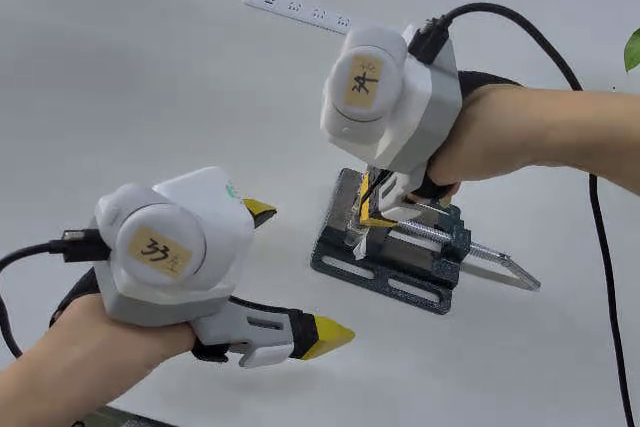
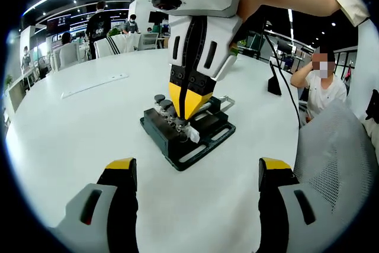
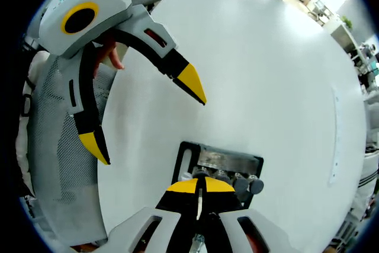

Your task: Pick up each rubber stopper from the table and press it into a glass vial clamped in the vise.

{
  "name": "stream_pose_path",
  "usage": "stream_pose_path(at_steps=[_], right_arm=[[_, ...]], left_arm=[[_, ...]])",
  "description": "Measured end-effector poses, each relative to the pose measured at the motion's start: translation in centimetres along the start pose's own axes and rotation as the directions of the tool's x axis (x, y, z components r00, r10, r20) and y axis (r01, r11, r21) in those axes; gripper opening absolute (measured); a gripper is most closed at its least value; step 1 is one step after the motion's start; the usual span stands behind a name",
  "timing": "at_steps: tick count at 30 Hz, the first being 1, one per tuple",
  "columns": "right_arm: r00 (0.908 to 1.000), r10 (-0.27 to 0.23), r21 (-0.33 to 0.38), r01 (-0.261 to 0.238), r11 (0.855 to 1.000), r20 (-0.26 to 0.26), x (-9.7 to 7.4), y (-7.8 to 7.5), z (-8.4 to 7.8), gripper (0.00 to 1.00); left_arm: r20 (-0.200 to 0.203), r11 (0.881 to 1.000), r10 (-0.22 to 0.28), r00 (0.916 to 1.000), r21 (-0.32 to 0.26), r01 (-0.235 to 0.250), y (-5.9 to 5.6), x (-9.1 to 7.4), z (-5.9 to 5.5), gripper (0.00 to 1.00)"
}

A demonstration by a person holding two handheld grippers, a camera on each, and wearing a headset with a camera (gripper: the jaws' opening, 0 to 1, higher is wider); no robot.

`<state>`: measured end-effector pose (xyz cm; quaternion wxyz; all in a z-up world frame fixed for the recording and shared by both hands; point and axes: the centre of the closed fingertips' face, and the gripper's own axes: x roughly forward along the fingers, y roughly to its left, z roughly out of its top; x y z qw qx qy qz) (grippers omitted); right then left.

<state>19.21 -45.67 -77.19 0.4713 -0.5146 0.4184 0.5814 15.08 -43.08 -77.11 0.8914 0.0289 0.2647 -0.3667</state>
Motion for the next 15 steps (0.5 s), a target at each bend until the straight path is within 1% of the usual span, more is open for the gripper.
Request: stream_pose_path(at_steps=[1, 2, 3, 8, 9, 13, 14, 15], right_arm=[[1.0000, 0.000, 0.006, 0.000, 1.000, -0.002, 0.02, -0.07, -0.01, 0.00], [1.0000, 0.000, -0.003, 0.000, 1.000, -0.006, 0.01, -0.03, -0.05, 0.00], [1.0000, 0.001, 0.008, -0.001, 1.000, -0.004, 0.00, 0.01, -0.06, 0.00], [0.9999, 0.011, 0.013, -0.011, 1.000, 0.001, 0.04, -0.04, -0.07, 0.00], [0.9999, 0.012, 0.006, -0.012, 1.000, -0.006, 0.06, 0.05, -0.07, 0.00], [0.9999, 0.003, 0.004, -0.003, 1.000, -0.015, 0.10, 0.01, -0.02, 0.00], [0.9998, -0.003, -0.006, 0.002, 1.000, -0.019, 0.08, 0.11, -0.03, 0.00], [0.9999, -0.002, 0.003, 0.002, 1.000, -0.016, 0.05, 0.10, -0.06, 0.00]], left_arm=[[-0.002, 1.000, -0.001, 1.0000, -0.001, 0.001, -0.01, 0.00, -0.03, 0.83], [-0.001, 1.000, 0.000, 1.0000, 0.000, 0.000, 0.00, -0.01, -0.01, 0.83], [0.000, 1.000, 0.000, 1.0000, 0.000, 0.000, -0.01, 0.00, 0.01, 0.83], [-0.002, 1.000, -0.001, 1.0000, -0.002, 0.001, -0.10, 0.03, -0.05, 0.83], [-0.002, 1.000, 0.000, 1.0000, -0.001, 0.000, -0.10, 0.04, -0.05, 0.83], [0.000, 1.000, -0.002, 1.0000, -0.002, 0.002, -0.09, 0.07, 0.05, 0.83], [0.004, 1.000, 0.001, 1.0000, -0.002, -0.001, 0.00, 0.08, 0.10, 0.83], [0.004, 1.000, 0.001, 1.0000, -0.005, -0.001, 0.00, 0.10, 0.12, 0.83]])
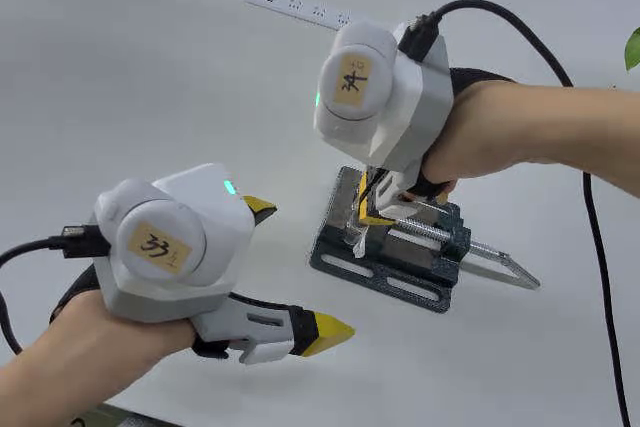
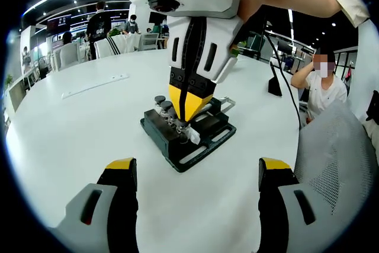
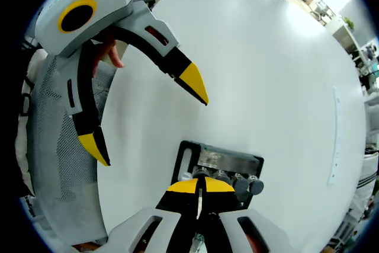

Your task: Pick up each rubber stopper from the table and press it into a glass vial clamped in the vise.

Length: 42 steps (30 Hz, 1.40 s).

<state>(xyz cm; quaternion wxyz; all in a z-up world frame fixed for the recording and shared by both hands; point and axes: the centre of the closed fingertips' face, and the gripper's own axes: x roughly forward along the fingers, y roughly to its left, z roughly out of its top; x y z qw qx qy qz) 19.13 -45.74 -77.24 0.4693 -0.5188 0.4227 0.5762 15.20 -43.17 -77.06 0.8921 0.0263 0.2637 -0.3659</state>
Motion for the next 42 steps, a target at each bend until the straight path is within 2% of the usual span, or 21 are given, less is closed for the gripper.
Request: stream_pose_path(at_steps=[3, 7, 10, 11, 12, 13, 14, 15, 16, 21, 25, 26, 35, 39, 41, 42], right_arm=[[0.9999, 0.006, 0.024, -0.006, 1.000, 0.010, 0.0, 0.0, -0.1, 0.00], [1.0000, -0.001, 0.006, 0.001, 1.000, -0.005, 0.1, 0.0, 0.0, 0.00], [0.9997, 0.012, 0.044, -0.013, 0.999, 0.020, 0.0, -0.3, -0.1, 0.00], [0.9988, 0.016, 0.086, -0.020, 0.996, 0.045, 0.0, -0.3, 0.0, 0.00], [0.9986, 0.015, 0.095, -0.020, 0.995, 0.051, -0.1, -0.4, 0.0, 0.00], [0.9986, 0.015, 0.076, -0.018, 0.997, 0.051, -0.1, -0.4, -0.2, 0.00], [0.9979, 0.016, 0.122, -0.023, 0.992, 0.063, -0.1, -0.4, 0.0, 0.00], [0.9982, 0.014, 0.120, -0.021, 0.993, 0.059, -0.1, -0.4, 0.0, 0.00], [0.9984, 0.007, 0.084, -0.012, 0.996, 0.056, -0.1, -0.4, 0.0, 0.00], [0.9987, -0.029, 0.062, 0.027, 0.998, 0.043, -0.1, -0.2, 0.0, 0.00], [0.9978, -0.037, 0.055, 0.034, 0.998, 0.055, -0.1, -0.5, -0.1, 0.00], [0.9969, -0.042, 0.043, 0.039, 0.998, 0.066, -0.1, -0.6, -0.1, 0.00], [0.9863, -0.068, 0.084, 0.056, 0.995, 0.150, -0.2, -0.7, -0.2, 0.00], [0.9781, -0.089, 0.119, 0.067, 0.991, 0.188, -0.2, -0.8, -0.1, 0.00], [0.9711, -0.122, 0.139, 0.095, 0.986, 0.205, -0.3, -1.1, -0.2, 0.01], [0.9707, -0.125, 0.139, 0.097, 0.985, 0.205, -0.4, -1.0, -0.4, 0.03]], left_arm=[[0.001, 1.000, -0.001, 1.0000, 0.003, 0.001, -0.1, 0.0, 0.1, 0.83], [0.010, 1.000, 0.001, 1.0000, 0.008, -0.001, 0.0, 0.0, 0.5, 0.83], [0.015, 1.000, 0.006, 0.9999, 0.014, -0.006, 0.2, -0.1, 0.9, 0.83], [0.018, 1.000, 0.008, 0.9998, 0.013, -0.008, 0.3, -0.2, 1.0, 0.83], [0.025, 1.000, 0.014, 0.9996, 0.012, -0.015, 0.5, -0.3, 1.2, 0.83], [0.030, 1.000, 0.019, 0.9994, 0.010, -0.019, 0.7, -0.3, 1.4, 0.83], [0.030, 1.000, 0.017, 0.9994, 0.010, -0.017, 0.7, -0.4, 1.6, 0.83], [0.032, 1.000, 0.018, 0.9993, 0.013, -0.018, 0.7, -0.4, 1.7, 0.83], [0.034, 1.000, 0.020, 0.9992, 0.018, -0.020, 0.7, -0.4, 1.8, 0.83], [0.044, 0.999, 0.027, 0.9987, 0.028, -0.029, 0.7, -0.9, 2.6, 0.83], [0.041, 0.999, 0.032, 0.9986, 0.029, -0.033, 0.8, -1.0, 2.3, 0.83], [0.040, 0.999, 0.034, 0.9986, 0.028, -0.036, 0.9, -1.1, 2.2, 0.83], [0.036, 0.998, 0.046, 0.9983, 0.031, -0.047, 1.3, -1.6, 2.0, 0.83], [0.040, 0.998, 0.053, 0.9978, 0.029, -0.055, 1.5, -1.8, 2.1, 0.83], [0.041, 0.998, 0.058, 0.9974, 0.027, -0.060, 1.8, -1.8, 2.1, 0.83], [0.041, 0.998, 0.060, 0.9973, 0.026, -0.061, 1.8, -1.9, 2.1, 0.83]])
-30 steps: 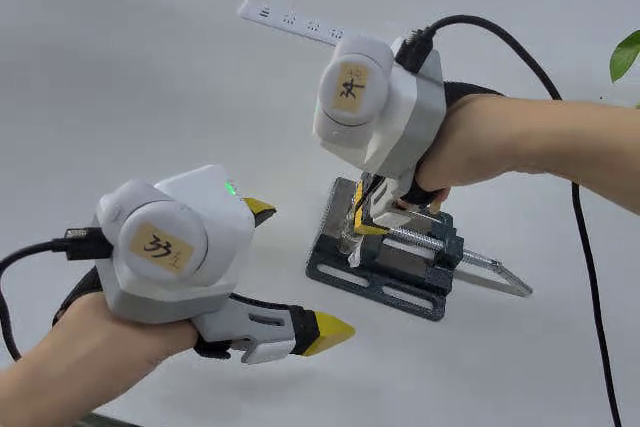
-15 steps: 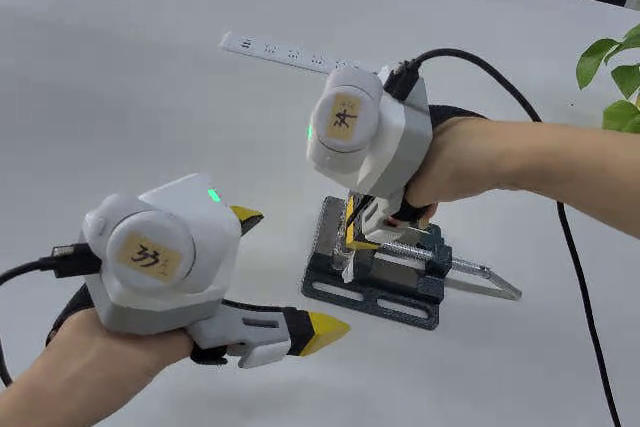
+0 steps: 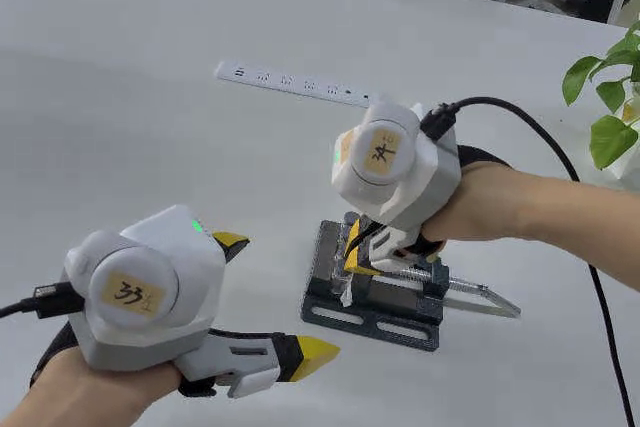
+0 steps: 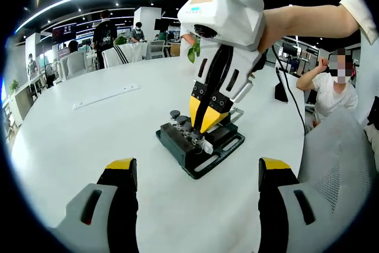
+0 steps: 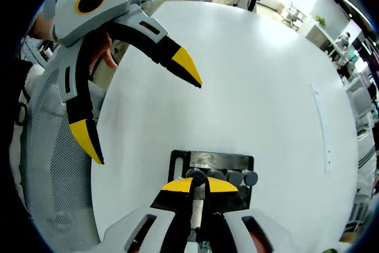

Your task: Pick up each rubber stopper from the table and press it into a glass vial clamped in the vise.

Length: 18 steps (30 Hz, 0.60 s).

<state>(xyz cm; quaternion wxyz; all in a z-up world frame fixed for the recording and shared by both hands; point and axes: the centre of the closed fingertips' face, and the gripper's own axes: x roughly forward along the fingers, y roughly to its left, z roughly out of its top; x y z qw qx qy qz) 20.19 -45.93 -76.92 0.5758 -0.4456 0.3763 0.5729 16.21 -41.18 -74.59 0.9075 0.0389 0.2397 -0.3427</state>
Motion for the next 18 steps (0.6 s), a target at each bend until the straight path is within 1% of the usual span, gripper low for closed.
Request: stream_pose_path(at_steps=[1, 2, 4, 6, 7, 8, 9, 10, 11, 12, 13, 14, 16, 18], right_arm=[[1.0000, -0.004, 0.011, 0.004, 1.000, 0.008, -0.1, 0.0, -0.1, 0.05], [0.9993, -0.016, 0.029, 0.015, 0.999, 0.034, -0.4, 0.0, 0.0, 0.07], [0.9981, -0.015, 0.056, 0.011, 0.998, 0.060, -0.8, 0.3, -0.1, 0.08], [0.9960, -0.007, 0.070, 0.001, 0.998, 0.090, -1.2, 0.9, -0.5, 0.14], [0.9916, -0.017, 0.102, 0.004, 0.995, 0.128, -1.4, 1.1, -0.5, 0.17], [0.9884, -0.023, 0.118, 0.005, 0.993, 0.150, -1.6, 1.4, -0.7, 0.20], [0.9864, -0.031, 0.142, 0.008, 0.990, 0.161, -1.8, 1.6, -1.0, 0.22], [0.9854, -0.033, 0.147, 0.008, 0.989, 0.167, -1.9, 1.8, -1.3, 0.25], [0.9818, -0.042, 0.156, 0.013, 0.988, 0.185, -2.0, 1.9, -1.5, 0.30], [0.9768, -0.059, 0.185, 0.021, 0.983, 0.206, -2.2, 2.0, -1.9, 0.35], [0.9747, -0.062, 0.197, 0.018, 0.980, 0.215, -2.3, 2.2, -2.1, 0.40], [0.9697, -0.074, 0.220, 0.022, 0.975, 0.233, -2.5, 2.5, -2.5, 0.43], [0.9634, -0.102, 0.257, 0.037, 0.966, 0.248, -2.7, 2.8, -3.3, 0.48], [0.9553, -0.119, 0.286, 0.038, 0.957, 0.271, -3.0, 3.3, -4.1, 0.54]], left_arm=[[0.000, 1.000, 0.002, 1.0000, -0.001, -0.002, 0.0, 0.0, 0.0, 0.83], [-0.001, 1.000, 0.002, 1.0000, -0.001, -0.002, 0.1, -0.1, -0.1, 0.83], [-0.002, 1.000, 0.004, 1.0000, 0.001, -0.004, 0.2, -0.2, -0.2, 0.83], [-0.002, 1.000, 0.007, 1.0000, 0.002, -0.007, 0.3, -0.3, -0.3, 0.84], [-0.002, 1.000, 0.008, 1.0000, 0.000, -0.008, 0.4, -0.3, -0.4, 0.84], [-0.002, 1.000, 0.010, 1.0000, -0.002, -0.010, 0.4, -0.3, -0.4, 0.85], [-0.002, 1.000, 0.011, 0.9999, -0.002, -0.011, 0.4, -0.4, -0.4, 0.85], [-0.001, 1.000, 0.011, 0.9999, 0.000, -0.011, 0.4, -0.4, -0.4, 0.85], [0.001, 1.000, 0.010, 0.9999, 0.003, -0.010, 0.5, -0.5, -0.4, 0.86], [0.002, 1.000, 0.009, 1.0000, 0.003, -0.009, 0.5, -0.5, -0.4, 0.86], [0.003, 1.000, 0.008, 1.0000, 0.004, -0.008, 0.5, -0.5, -0.4, 0.87], [0.003, 1.000, 0.007, 1.0000, 0.006, -0.007, 0.5, -0.5, -0.4, 0.87], [0.003, 1.000, 0.007, 1.0000, 0.010, -0.008, 0.6, -0.6, -0.5, 0.88], [0.009, 1.000, 0.006, 0.9999, 0.010, -0.006, 0.6, -0.7, -0.4, 0.88]])
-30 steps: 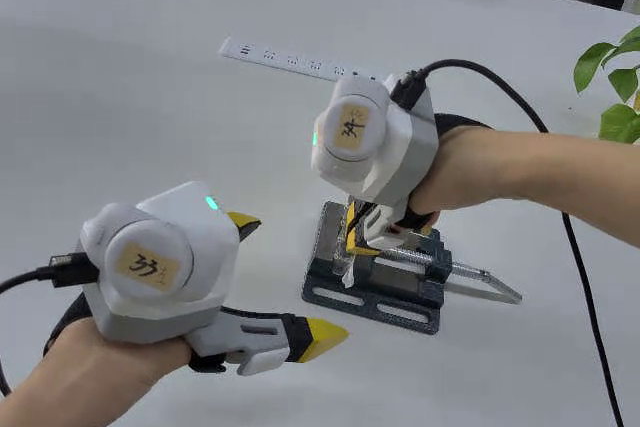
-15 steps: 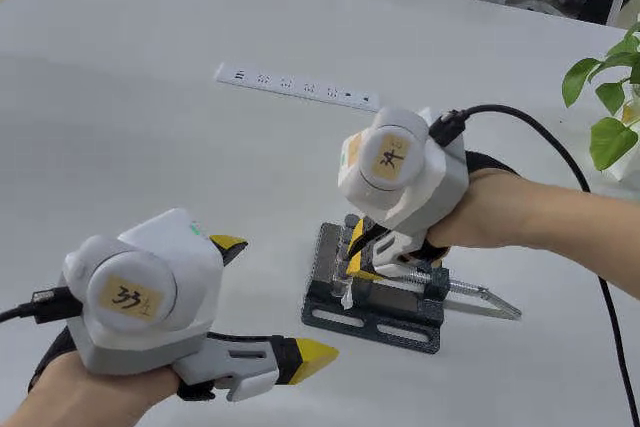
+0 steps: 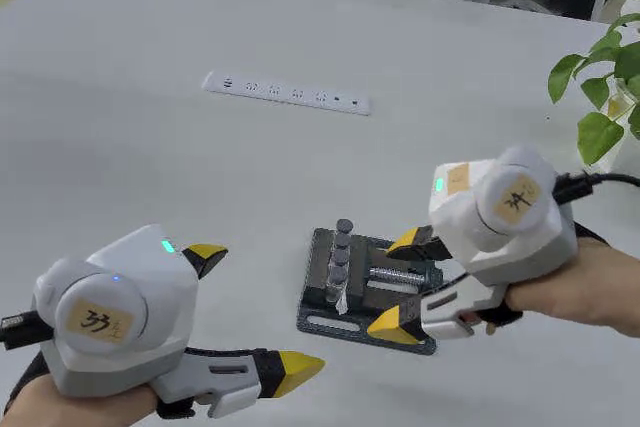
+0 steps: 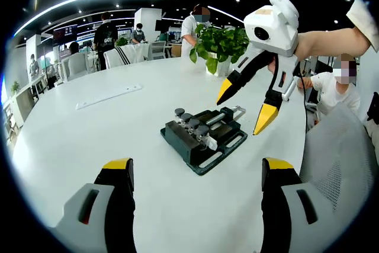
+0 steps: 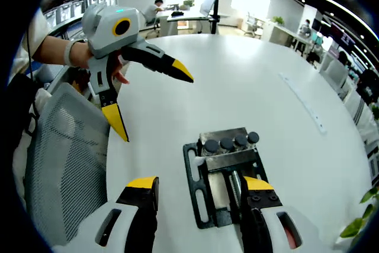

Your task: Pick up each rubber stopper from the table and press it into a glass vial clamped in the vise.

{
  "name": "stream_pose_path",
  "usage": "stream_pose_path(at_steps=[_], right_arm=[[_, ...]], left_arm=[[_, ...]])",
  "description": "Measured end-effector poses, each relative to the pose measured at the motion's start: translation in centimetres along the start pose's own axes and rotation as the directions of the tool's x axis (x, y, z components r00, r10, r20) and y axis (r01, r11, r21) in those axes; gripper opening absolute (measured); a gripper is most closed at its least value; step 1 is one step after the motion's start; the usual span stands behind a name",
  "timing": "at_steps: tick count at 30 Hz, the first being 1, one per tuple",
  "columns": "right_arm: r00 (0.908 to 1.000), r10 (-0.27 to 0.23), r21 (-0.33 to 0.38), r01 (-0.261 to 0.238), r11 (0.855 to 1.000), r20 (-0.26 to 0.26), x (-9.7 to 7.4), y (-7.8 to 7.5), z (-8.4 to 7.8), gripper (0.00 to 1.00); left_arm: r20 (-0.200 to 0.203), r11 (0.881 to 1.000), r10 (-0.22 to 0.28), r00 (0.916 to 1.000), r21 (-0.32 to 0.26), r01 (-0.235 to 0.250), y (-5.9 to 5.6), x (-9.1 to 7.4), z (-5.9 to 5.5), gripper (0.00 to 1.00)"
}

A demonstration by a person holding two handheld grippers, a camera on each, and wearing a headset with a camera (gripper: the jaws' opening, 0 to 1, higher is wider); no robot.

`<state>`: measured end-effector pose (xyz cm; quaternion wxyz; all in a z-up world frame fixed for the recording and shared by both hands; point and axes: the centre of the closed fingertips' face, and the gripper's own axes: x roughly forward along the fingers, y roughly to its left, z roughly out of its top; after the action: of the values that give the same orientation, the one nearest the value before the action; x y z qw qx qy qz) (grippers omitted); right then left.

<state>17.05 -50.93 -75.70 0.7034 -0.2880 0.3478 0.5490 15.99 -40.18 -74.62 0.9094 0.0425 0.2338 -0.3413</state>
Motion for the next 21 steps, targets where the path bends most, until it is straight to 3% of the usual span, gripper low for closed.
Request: stream_pose_path(at_steps=[7, 12, 14, 18, 21], right_arm=[[0.9968, -0.067, 0.109, 0.061, 0.992, 0.044, -1.4, 1.1, -3.3, 0.71], [0.9861, -0.137, 0.211, 0.115, 0.971, 0.093, -2.2, 1.1, -4.9, 0.78], [0.9800, -0.162, 0.244, 0.130, 0.961, 0.116, -2.3, 1.2, -5.4, 0.79], [0.9773, -0.172, 0.287, 0.131, 0.949, 0.124, -2.0, 1.7, -6.0, 0.82], [0.9700, -0.198, 0.306, 0.147, 0.941, 0.141, -2.4, 1.7, -5.6, 0.85]], left_arm=[[0.018, 1.000, 0.004, 0.9998, 0.022, -0.004, 0.2, -0.4, 0.1, 0.92], [0.030, 1.000, 0.014, 0.9995, 0.023, -0.015, 0.1, -0.8, 0.0, 0.94], [0.020, 1.000, 0.020, 0.9996, 0.010, -0.020, 0.2, -1.0, -0.3, 0.94], [0.013, 1.000, 0.020, 0.9997, 0.006, -0.020, 0.2, -1.2, -0.6, 0.94], [0.036, 0.999, 0.040, 0.9986, -0.004, -0.039, 0.8, -1.5, 0.0, 0.94]])
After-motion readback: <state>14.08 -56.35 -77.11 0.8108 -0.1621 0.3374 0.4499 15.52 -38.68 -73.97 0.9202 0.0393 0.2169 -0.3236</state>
